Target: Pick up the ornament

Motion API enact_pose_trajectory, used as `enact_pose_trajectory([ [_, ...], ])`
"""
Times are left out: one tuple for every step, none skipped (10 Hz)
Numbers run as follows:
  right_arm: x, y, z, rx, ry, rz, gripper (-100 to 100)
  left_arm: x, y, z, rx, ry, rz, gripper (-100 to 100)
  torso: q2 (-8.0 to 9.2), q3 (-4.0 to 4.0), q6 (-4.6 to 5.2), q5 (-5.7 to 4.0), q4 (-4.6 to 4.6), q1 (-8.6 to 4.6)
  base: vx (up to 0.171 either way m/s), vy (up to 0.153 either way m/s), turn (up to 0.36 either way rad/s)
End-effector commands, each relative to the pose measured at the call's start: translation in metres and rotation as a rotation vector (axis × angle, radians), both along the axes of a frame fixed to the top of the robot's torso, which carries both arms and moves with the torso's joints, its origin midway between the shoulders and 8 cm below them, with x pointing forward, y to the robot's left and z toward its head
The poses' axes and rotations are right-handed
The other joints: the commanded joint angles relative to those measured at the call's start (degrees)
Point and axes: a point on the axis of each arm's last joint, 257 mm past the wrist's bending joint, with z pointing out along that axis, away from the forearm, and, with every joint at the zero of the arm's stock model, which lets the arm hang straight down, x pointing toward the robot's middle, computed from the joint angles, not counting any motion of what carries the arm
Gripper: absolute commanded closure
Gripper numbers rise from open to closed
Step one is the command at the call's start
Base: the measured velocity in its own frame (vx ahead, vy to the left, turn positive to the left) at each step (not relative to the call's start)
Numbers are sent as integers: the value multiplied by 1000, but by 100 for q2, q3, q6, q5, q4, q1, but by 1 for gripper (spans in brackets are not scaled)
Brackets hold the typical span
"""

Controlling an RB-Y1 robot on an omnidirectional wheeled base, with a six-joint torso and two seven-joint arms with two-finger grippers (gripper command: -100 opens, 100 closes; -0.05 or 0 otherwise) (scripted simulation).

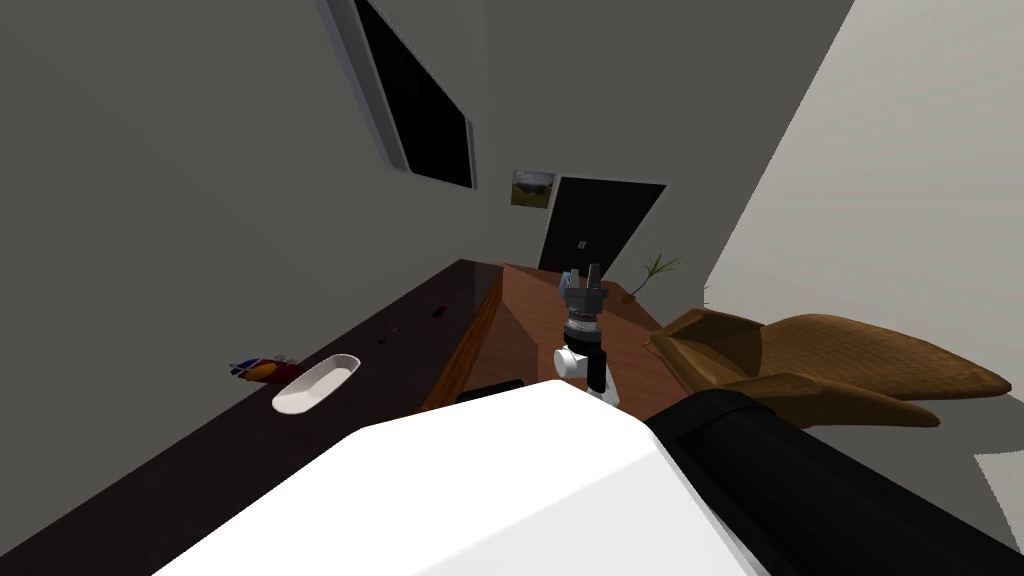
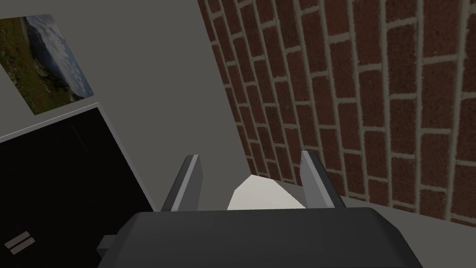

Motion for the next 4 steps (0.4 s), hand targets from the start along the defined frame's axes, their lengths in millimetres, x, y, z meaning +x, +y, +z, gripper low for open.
enact_pose_trajectory([
  [0,0,0,0,0,0,0,1,5,9,0,2,-1,100,0,0,0,0,0,0,-5,-31,25],
  [0,0,0,0,0,0,0,2,7,14,-1,2,-2,100,1,1,-1,-4,0,-11,-8,-59,21],
  [0,0,0,0,0,0,0,3,5,12,0,1,-3,100,2,1,-1,-6,0,-23,-4,-28,5],
  [0,0,0,0,0,0,0,3,6,13,0,1,-3,0,1,0,-2,-3,-1,-15,-1,-5,1],
])
